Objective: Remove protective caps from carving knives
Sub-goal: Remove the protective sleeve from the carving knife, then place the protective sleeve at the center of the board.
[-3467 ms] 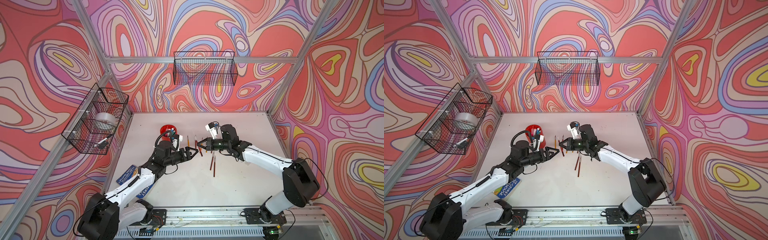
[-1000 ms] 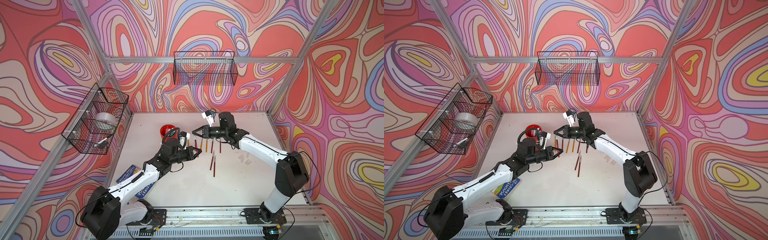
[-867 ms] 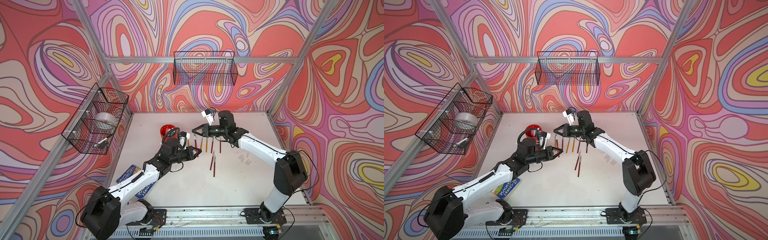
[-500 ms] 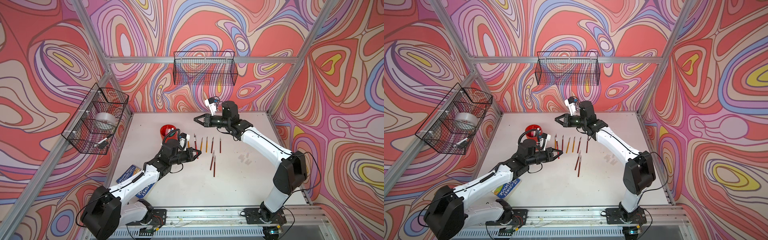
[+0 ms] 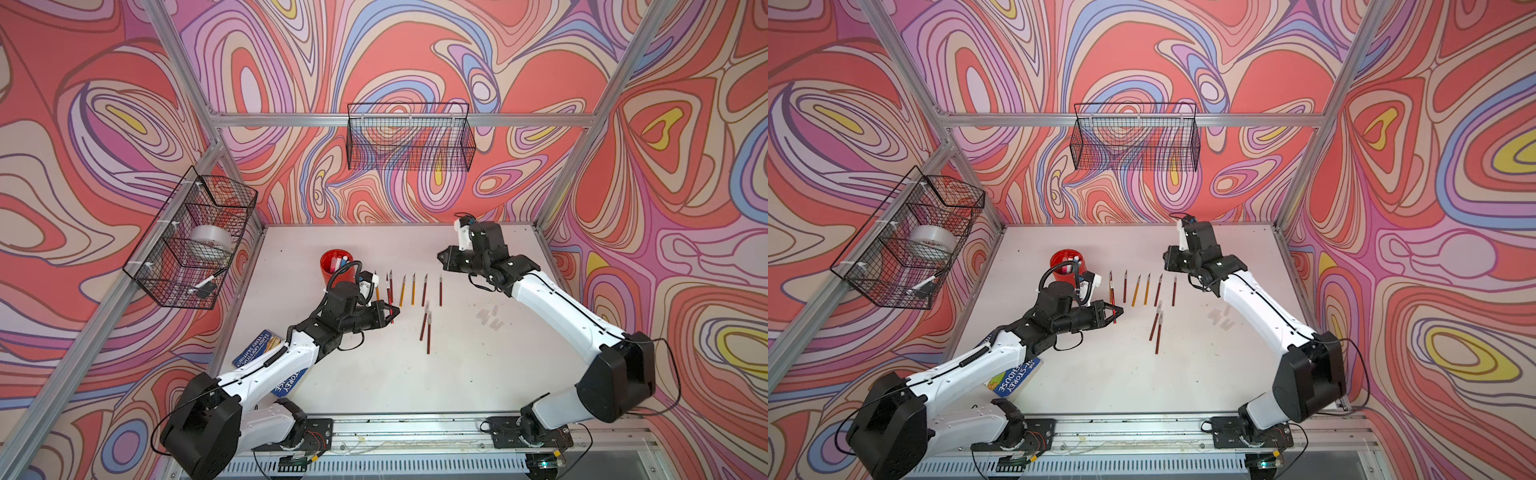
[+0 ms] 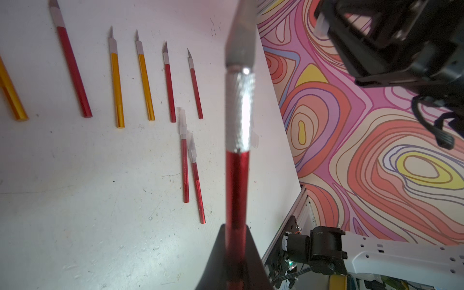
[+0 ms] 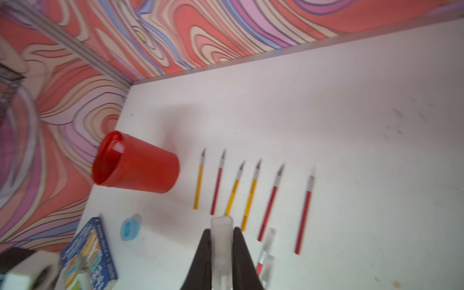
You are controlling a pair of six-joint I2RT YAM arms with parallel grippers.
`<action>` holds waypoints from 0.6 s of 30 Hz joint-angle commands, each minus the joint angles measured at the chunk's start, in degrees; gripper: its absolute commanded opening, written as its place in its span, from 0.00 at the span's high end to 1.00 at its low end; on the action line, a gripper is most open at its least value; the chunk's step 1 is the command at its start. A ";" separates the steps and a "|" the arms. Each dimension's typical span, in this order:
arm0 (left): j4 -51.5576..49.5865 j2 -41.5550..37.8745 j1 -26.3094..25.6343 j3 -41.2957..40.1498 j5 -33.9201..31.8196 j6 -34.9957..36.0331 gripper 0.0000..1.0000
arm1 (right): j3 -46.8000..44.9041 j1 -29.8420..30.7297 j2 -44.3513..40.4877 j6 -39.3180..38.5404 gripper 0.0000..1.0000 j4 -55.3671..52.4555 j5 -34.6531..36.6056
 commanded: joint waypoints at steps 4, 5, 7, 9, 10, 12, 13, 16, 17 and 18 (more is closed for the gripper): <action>-1.99 1.49 -0.03 2.90 -0.74 3.17 1.00 | -13.35 -8.99 -5.86 0.28 1.00 -8.38 7.90; -2.01 2.22 -0.05 3.31 -0.49 3.48 1.00 | -14.97 -10.44 -6.36 0.66 1.00 -8.41 7.23; -1.88 3.87 -0.04 4.26 0.11 3.91 1.00 | -16.72 -11.23 -6.58 1.03 1.00 -8.91 7.44; -1.21 5.77 -0.04 5.14 1.19 4.09 1.00 | -17.51 -11.41 -5.93 1.42 1.00 -9.88 8.79; -0.65 6.43 -0.08 5.28 1.60 4.12 1.00 | -17.83 -11.42 -5.52 1.42 1.00 -10.22 9.09; 0.79 8.02 0.01 5.46 2.38 3.90 1.00 | -18.52 -11.98 -4.12 1.31 1.00 -10.50 9.17; 1.38 8.62 0.05 5.53 2.63 3.86 1.00 | -18.85 -12.18 -3.63 1.08 1.00 -10.27 9.23; 2.46 10.49 0.14 5.94 3.28 3.80 1.00 | -19.60 -13.21 -1.52 0.65 1.00 -9.04 9.60; 2.46 11.14 0.23 6.22 3.53 3.93 1.00 | -19.53 -13.62 -0.71 0.62 1.00 -8.61 9.60; 2.39 11.74 0.38 6.63 3.86 4.10 1.00 | -19.29 -13.94 0.05 0.55 1.00 -7.99 9.60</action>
